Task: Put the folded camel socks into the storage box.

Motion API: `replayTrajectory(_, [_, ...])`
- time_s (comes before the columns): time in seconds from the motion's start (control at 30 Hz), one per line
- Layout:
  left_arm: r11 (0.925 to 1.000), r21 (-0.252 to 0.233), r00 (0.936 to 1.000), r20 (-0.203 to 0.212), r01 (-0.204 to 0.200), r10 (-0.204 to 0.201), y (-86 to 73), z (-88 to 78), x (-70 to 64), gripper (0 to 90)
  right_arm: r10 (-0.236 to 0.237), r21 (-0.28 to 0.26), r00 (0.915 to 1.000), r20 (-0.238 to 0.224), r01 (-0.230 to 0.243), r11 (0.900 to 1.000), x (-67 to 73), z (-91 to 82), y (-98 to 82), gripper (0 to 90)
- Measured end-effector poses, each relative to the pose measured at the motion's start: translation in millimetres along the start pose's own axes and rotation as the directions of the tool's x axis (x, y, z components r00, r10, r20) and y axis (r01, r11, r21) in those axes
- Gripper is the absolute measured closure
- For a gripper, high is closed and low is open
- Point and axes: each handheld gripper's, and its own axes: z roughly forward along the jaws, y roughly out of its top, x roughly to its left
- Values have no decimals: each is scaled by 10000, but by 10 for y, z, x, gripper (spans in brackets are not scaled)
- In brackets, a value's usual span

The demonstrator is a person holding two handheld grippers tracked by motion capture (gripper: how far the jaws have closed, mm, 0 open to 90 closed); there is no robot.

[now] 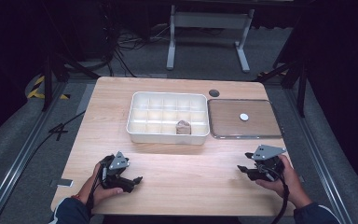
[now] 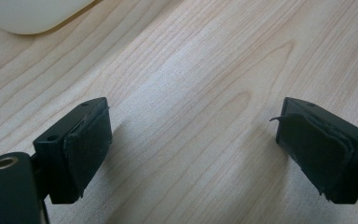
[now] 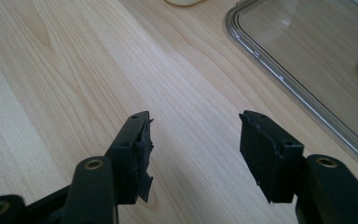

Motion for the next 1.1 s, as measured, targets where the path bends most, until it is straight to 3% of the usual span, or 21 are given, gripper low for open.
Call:
replayTrajectory(0.33, [10000,-2,10000,1,2,-2,0,0,0,107,843,54,9960,299,-845,9964,-60,-57,-327,431])
replayTrajectory(0.57, [10000,12,10000,10,-6,6,1,0,1,107,1227,-230,9912,499,-1217,9923,-57,-87,-522,406])
replayTrajectory(0.77, [10000,8,10000,23,-4,4,1,1,3,106,1836,-309,9821,415,-1824,9827,-78,-85,-685,384])
replayTrajectory(0.8, [10000,19,10000,42,-29,29,3,2,6,105,2253,-438,9739,275,-2240,9736,-97,-87,-762,374])
replayTrajectory(0.83, [10000,26,10000,35,-37,36,4,1,7,105,2253,-438,9739,275,-2240,9736,-97,-87,-762,374])
replayTrajectory(0.9, [10000,25,10000,35,-38,38,4,1,7,105,2628,-544,9648,113,-2618,9636,-119,-76,-848,347])
replayTrajectory(1.0, [10000,19,10000,-4,11,-11,1,1,0,105,2917,-1163,9564,-113,-2910,9496,-135,-80,-944,347])
replayTrajectory(1.1, [10000,18,10000,-23,16,-16,1,0,-1,105,3048,-1095,9517,366,-2993,9478,-112,-81,-941,333])
